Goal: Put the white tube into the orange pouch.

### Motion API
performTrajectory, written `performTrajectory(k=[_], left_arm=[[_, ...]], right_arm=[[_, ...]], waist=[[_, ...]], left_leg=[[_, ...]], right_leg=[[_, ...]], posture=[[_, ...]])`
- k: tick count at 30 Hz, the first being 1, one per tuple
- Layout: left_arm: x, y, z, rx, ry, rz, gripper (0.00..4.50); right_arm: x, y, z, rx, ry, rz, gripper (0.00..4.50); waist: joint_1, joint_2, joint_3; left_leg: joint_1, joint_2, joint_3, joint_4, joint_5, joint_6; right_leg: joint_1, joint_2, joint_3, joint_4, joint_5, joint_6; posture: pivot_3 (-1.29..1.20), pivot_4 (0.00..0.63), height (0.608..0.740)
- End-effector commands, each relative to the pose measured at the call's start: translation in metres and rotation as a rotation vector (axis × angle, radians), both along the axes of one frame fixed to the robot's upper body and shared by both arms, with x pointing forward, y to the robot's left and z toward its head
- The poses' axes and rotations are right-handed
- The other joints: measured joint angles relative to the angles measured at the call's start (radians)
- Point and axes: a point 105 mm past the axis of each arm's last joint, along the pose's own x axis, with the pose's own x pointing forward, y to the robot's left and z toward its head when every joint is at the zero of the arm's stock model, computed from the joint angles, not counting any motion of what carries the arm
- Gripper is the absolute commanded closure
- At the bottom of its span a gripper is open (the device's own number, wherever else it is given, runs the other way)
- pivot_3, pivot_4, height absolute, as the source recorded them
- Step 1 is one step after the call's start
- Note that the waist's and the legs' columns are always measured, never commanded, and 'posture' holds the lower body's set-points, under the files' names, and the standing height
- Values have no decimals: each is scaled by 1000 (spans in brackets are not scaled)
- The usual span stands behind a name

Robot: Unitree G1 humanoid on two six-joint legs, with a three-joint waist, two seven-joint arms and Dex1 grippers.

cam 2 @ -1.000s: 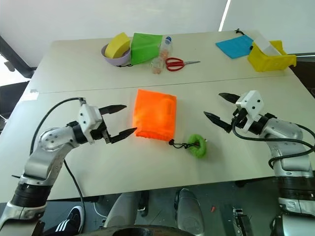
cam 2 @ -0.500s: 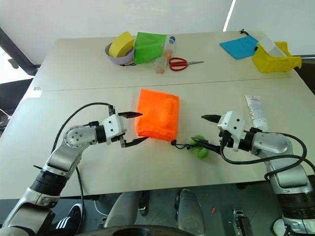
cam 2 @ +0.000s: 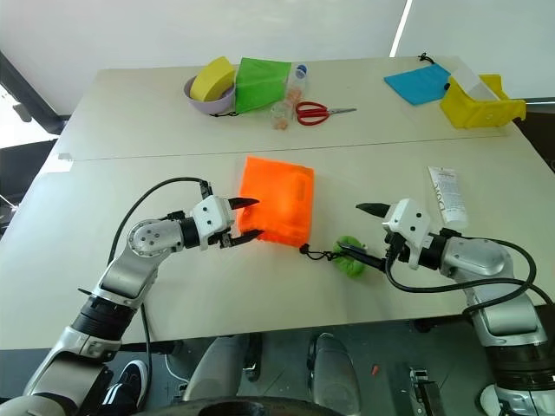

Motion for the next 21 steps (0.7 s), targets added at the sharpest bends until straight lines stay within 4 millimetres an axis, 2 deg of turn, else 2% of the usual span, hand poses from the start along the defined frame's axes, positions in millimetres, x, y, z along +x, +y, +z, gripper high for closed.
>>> performTrajectory(k=[1,3,4,10,21], left_arm=[[0,-1,5,-10,-16,3,3380],[-1,-1,5,-27,-1,14,4407],[-2,0,4,-27,4,15,4465],[-7,8,8,-60,38,32,4465],[-25,18,7,-107,151,30,4465]], right_arm=[[4,0,12,4,-58,-1,0],[5,0,12,3,-61,0,0],[5,1,12,4,-60,2,0],[4,7,9,15,-44,24,0],[-16,43,1,13,32,173,0]], waist=[[0,0,0],[0,0,0],[0,0,0],[0,0,0],[-1,0,0]], left_leg=[[0,0,0,0,0,0],[0,0,0,0,0,0],[0,1,0,0,0,0],[0,1,1,0,0,0],[0,2,1,-1,0,0]], right_leg=[[0,0,0,0,0,0],[0,0,0,0,0,0],[0,0,0,0,0,0],[-1,0,0,0,0,0],[-1,0,1,-1,0,-1]], posture=[[0,150,740],[0,150,740],[0,150,740],[0,150,740],[0,150,740]])
